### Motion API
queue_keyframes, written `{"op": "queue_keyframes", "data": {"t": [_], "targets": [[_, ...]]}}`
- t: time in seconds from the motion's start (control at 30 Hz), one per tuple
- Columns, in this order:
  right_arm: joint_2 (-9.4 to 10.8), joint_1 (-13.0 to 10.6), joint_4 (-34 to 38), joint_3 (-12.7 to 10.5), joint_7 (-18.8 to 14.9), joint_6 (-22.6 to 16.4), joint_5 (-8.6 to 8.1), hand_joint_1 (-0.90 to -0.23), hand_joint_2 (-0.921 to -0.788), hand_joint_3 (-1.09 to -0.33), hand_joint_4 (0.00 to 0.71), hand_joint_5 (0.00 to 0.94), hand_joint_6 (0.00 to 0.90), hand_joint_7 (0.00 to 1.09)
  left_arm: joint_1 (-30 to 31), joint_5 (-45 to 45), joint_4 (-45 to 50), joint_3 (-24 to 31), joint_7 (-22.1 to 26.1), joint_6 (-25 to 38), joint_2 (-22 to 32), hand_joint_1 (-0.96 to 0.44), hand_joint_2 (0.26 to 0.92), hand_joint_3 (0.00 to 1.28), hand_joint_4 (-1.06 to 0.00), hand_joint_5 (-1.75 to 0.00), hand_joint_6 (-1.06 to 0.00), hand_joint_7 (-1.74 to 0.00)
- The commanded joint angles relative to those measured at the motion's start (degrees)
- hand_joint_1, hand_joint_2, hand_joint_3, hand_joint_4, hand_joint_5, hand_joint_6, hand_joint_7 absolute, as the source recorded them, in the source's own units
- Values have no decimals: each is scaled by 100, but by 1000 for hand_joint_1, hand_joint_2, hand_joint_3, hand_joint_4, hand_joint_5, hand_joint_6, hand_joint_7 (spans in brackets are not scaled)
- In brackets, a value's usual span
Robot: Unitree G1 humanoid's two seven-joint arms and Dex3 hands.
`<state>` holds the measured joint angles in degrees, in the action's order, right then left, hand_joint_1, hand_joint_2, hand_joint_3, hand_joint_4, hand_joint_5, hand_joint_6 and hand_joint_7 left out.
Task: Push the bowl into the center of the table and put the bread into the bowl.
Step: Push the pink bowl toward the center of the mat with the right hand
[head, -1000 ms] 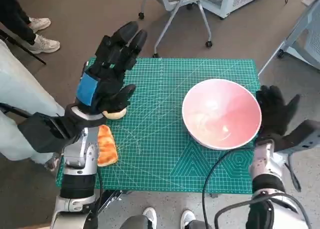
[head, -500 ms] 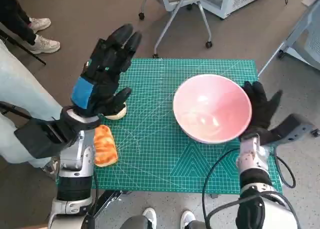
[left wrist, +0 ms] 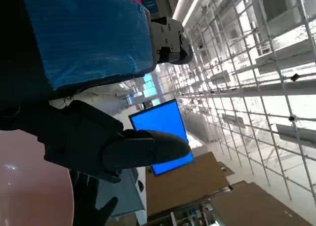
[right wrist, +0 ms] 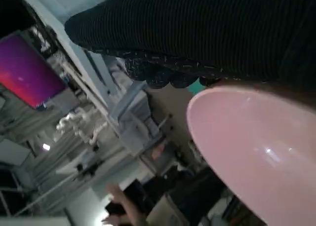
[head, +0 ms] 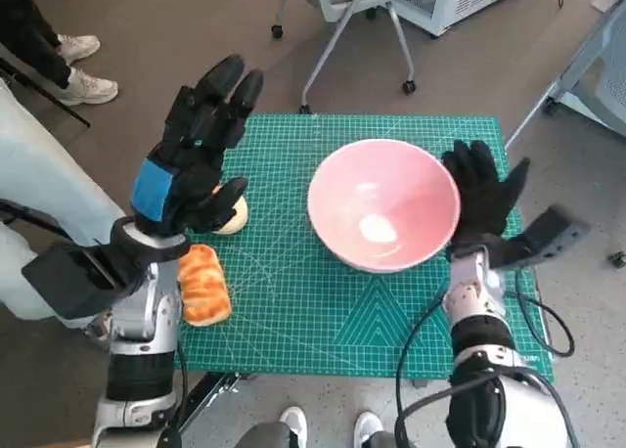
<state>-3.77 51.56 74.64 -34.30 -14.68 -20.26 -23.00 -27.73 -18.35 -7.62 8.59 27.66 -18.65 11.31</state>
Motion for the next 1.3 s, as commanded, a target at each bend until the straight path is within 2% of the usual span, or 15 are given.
{"op": "queue_keyframes", "data": {"t": [0.03, 0.27, 0.93, 1.1, 1.3], "targets": [[220, 84, 116, 18, -7, 178, -16, -586, -921, -841, 139, 7, 193, 212, 147, 2, 187, 49, -78, -12, 49, -707, 921, 477, -108, 0, 1, -391], [347, 171, 140, 152, 59, 299, 141, -606, -921, -822, 135, 3, 200, 202, 229, -9, 251, 71, -125, 17, 70, -702, 921, 474, -109, 0, 1, -391], [488, 235, 125, 424, 19, 379, 332, -620, -921, -813, 147, 5, 216, 180, 264, 82, 296, 6, -275, 10, 50, -704, 921, 477, -109, 0, 1, -390], [460, 239, 122, 490, 40, 376, 405, -617, -921, -817, 157, 9, 219, 176, 247, 105, 278, -38, -299, 13, 19, -705, 921, 480, -108, 0, 1, -390], [276, 249, 90, 576, 8, 356, 446, -605, -921, -816, 165, 10, 226, 171, 256, 106, 300, -67, -327, 27, 21, -705, 921, 482, -107, 0, 1, -393]]}}
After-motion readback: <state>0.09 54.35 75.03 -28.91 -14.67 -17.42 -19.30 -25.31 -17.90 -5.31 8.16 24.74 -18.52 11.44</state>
